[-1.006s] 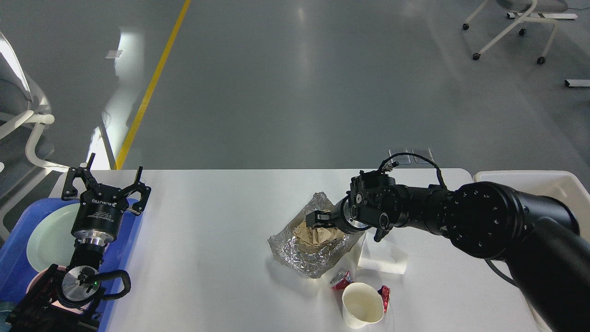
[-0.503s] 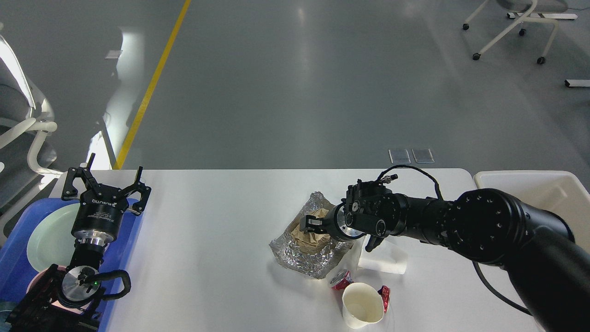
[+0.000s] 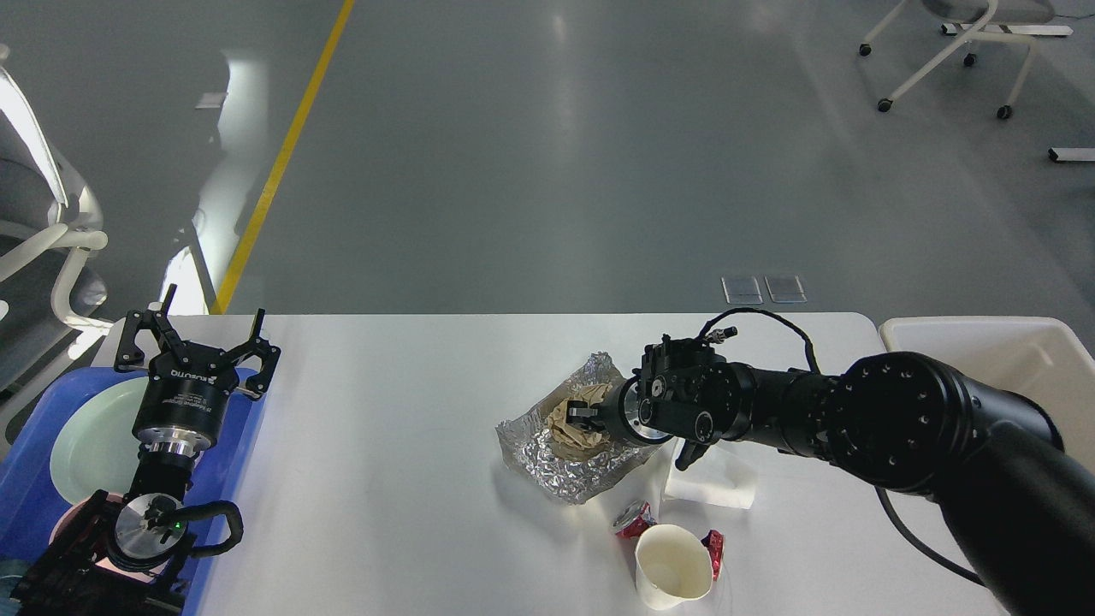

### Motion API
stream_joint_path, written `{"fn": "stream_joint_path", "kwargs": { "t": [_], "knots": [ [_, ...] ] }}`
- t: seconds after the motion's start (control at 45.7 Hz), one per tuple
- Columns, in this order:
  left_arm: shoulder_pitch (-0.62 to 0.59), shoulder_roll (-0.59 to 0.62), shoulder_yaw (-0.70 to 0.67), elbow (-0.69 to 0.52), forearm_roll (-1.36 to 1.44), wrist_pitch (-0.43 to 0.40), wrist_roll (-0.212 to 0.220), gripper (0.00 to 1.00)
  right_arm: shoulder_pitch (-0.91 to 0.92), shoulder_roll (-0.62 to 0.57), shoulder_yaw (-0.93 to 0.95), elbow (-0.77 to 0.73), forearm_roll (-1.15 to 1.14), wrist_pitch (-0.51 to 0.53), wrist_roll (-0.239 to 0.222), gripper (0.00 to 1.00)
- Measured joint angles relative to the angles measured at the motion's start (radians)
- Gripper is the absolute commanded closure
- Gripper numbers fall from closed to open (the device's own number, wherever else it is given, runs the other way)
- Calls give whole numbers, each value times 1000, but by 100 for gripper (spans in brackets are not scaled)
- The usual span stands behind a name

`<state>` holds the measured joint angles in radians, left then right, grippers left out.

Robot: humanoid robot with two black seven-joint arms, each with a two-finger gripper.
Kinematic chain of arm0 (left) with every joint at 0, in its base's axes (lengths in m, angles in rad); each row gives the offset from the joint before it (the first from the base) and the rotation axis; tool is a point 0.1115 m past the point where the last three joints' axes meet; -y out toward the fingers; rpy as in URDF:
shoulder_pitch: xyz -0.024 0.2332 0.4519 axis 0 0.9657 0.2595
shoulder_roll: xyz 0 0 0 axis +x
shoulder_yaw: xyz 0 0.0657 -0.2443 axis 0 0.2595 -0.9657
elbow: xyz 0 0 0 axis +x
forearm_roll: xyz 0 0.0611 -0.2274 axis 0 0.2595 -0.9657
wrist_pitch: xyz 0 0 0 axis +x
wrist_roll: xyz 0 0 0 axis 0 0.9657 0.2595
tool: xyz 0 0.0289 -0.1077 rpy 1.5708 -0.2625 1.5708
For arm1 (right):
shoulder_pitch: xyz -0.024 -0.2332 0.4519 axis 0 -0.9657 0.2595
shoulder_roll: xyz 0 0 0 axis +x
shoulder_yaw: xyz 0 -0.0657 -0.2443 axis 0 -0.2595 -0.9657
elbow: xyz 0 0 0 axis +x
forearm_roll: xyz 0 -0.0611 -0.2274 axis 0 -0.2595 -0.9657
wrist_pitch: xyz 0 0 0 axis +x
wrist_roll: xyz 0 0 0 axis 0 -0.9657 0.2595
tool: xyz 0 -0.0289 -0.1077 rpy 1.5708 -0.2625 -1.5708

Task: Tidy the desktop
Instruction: 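Grasp the brown paper wrapper and lift it toward the bin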

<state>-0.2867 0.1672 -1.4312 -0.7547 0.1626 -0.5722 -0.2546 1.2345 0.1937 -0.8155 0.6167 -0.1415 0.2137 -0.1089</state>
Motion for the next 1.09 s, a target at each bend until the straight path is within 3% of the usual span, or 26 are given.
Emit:
{"fn": "stream_joint_path", "kwargs": {
  "t": [0.35,0.678,1.094],
  "knots": [
    [0,0,0,0,-1,0,0,3,38,-28,2,80,4,16,0,100],
    [0,0,0,0,0,0,2,3,316,-213,-28,392,50,34,0,100],
    [0,2,-1,0,0,0,2,3,894,-351,-234,784,59,329,-1,100]
  ]
}}
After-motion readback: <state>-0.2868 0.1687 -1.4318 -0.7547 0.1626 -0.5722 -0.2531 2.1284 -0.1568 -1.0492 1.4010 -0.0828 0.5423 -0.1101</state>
